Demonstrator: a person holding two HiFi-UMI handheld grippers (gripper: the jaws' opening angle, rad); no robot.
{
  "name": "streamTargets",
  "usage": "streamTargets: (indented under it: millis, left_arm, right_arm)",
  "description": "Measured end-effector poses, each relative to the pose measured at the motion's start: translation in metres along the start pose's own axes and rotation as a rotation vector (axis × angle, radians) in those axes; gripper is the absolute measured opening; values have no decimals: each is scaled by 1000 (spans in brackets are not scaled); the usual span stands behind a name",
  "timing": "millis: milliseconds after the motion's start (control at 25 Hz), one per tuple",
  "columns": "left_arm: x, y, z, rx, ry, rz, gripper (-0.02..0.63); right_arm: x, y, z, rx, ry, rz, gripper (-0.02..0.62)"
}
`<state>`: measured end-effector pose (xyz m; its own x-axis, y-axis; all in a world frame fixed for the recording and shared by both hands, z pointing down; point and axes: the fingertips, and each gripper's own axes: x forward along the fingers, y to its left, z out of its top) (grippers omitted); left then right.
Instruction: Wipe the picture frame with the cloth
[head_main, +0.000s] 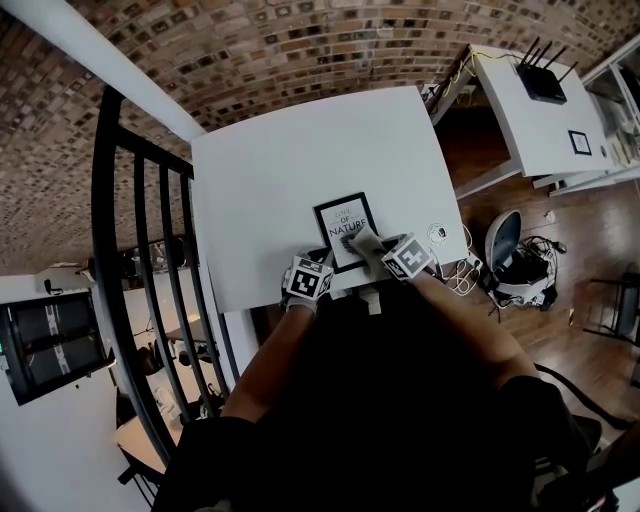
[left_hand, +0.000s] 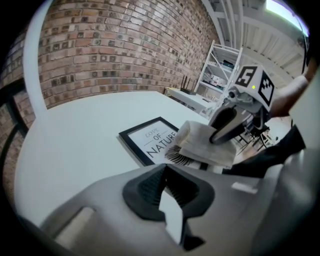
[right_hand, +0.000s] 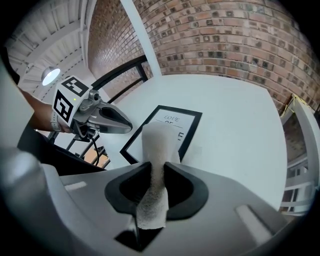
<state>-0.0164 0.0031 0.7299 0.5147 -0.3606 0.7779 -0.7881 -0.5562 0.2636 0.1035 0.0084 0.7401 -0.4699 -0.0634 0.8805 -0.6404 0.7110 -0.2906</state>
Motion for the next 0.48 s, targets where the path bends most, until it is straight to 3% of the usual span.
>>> streamTargets:
  millis: [280, 480]
  left_arm:
    - [-1, 4, 9, -3, -21, 4, 0]
    - [-15, 12, 37, -11, -96, 16, 0]
  right_arm:
    - [-9, -20, 1, 14, 17, -39, 83]
    - [-25, -21, 44, 2, -74, -32, 83]
